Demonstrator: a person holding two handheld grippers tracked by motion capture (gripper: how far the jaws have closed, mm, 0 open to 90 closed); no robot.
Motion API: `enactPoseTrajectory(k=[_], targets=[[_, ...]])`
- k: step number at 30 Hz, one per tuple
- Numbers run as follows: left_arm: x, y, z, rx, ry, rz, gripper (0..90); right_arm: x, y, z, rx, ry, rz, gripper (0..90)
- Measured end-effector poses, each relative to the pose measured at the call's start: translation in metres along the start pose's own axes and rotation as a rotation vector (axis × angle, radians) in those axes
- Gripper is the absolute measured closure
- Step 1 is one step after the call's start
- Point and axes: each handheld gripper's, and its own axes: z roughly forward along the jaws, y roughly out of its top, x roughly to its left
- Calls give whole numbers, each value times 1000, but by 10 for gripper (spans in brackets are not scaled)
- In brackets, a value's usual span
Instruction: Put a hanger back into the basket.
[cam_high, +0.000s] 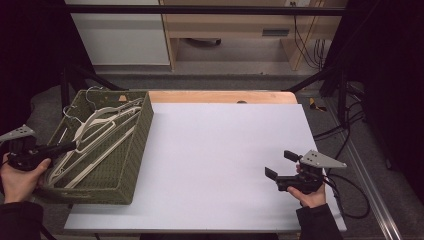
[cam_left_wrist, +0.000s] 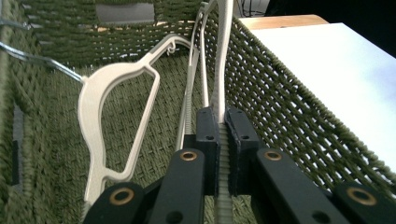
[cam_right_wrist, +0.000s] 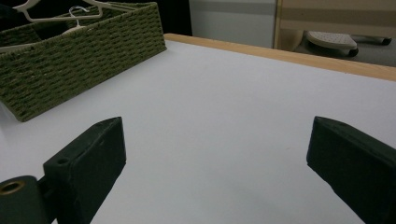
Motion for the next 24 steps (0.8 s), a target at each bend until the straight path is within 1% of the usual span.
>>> enactPoseTrajectory(k=[1, 2, 3, 5, 7, 8, 9, 10, 12, 13, 14, 16, 17, 18, 19, 20, 21, 22, 23, 24], targets=[[2, -3, 3, 6, 3, -11, 850, 0, 0, 0, 0, 0, -3, 54], [3, -7, 5, 13, -4, -24, 850, 0, 0, 1, 1, 1, -5, 54], [6, -10, 5, 17, 6, -28, 850, 0, 0, 1, 1, 1, -5, 54], [10, -14, 6, 26, 14, -55, 849, 0, 0, 0, -1, 1, -2, 54], [13, -14, 7, 60, 32, -86, 845, 0, 0, 1, 1, 0, -5, 54], [13, -13, 8, 86, 53, -96, 841, 0, -1, 1, 3, 4, -9, 54], [13, -13, 9, 91, 68, -106, 837, 0, -1, 1, 4, 4, -9, 54], [12, -11, 11, 125, 103, -121, 829, 0, -1, 1, 2, 3, -8, 54], [9, -9, 12, 152, 144, -115, 822, 0, -1, 1, 3, 5, -9, 54], [8, -8, 13, 166, 166, -128, 814, 0, -1, 1, 3, 5, -8, 54], [8, -7, 14, 176, 187, -119, 806, 0, 0, 1, 0, 2, -6, 54], [5, -6, 18, 208, 276, -94, 787, 1, 0, 1, 1, 2, -4, 54], [6, -6, 20, 229, 309, -83, 781, 1, 0, 1, -1, 4, -4, 54], [7, -6, 21, 245, 329, -76, 778, 1, 0, 1, -1, 4, -6, 54], [8, -6, 21, 257, 336, -81, 773, 1, 0, 1, 0, 4, -5, 54], [9, -6, 22, 252, 344, -94, 768, 1, 0, 0, -1, 5, -5, 54], [9, -6, 22, 252, 355, -95, 761, 1, 0, 0, -1, 6, -4, 54], [8, -7, 23, 261, 377, -98, 752, 1, 0, 0, 0, 4, -4, 55], [8, -7, 24, 269, 396, -93, 740, 1, 0, 1, 0, 2, -5, 55], [7, -7, 24, 276, 424, -89, 720, 1, 0, 1, -2, 4, -6, 54]])
